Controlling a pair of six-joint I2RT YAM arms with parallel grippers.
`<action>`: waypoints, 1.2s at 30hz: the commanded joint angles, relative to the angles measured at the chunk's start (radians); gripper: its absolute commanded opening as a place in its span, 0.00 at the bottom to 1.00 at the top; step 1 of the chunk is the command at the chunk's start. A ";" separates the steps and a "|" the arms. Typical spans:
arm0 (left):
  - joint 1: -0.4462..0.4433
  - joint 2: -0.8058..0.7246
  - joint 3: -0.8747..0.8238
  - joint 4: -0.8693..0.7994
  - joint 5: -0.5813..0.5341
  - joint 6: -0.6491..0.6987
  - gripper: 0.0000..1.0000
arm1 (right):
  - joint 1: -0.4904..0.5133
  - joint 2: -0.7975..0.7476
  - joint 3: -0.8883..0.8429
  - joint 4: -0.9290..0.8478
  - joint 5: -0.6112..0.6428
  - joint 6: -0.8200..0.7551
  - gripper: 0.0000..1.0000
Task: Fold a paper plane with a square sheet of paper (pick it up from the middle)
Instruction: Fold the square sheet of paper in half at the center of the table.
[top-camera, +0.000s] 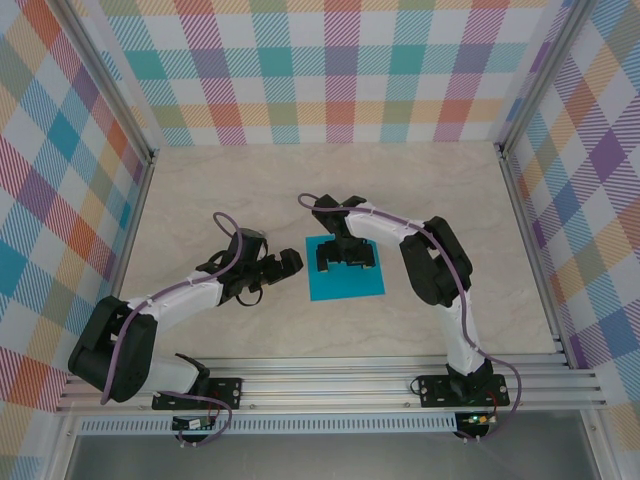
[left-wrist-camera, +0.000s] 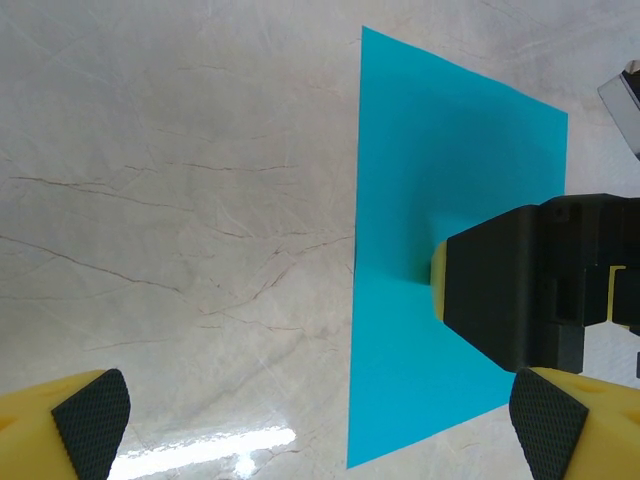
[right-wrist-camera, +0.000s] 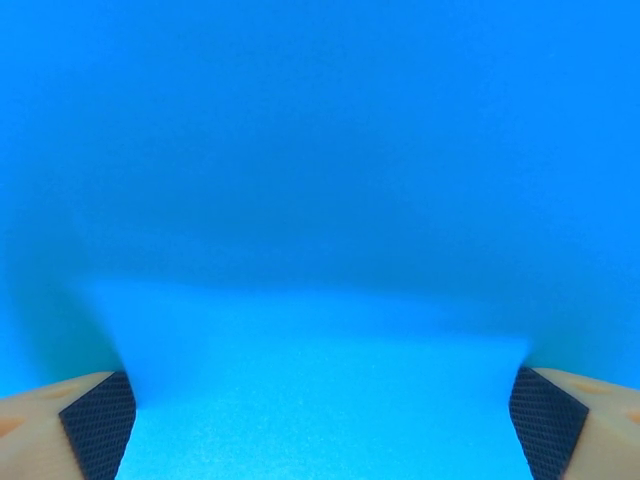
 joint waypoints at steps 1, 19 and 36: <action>-0.013 -0.022 0.006 -0.016 0.012 0.015 1.00 | 0.009 0.049 -0.020 -0.043 0.009 0.002 0.99; -0.013 -0.020 0.009 -0.021 0.015 0.014 1.00 | 0.009 0.076 0.079 -0.096 0.024 0.005 1.00; -0.012 -0.026 -0.001 -0.029 0.001 0.019 1.00 | 0.007 0.053 0.056 -0.060 0.002 -0.011 0.83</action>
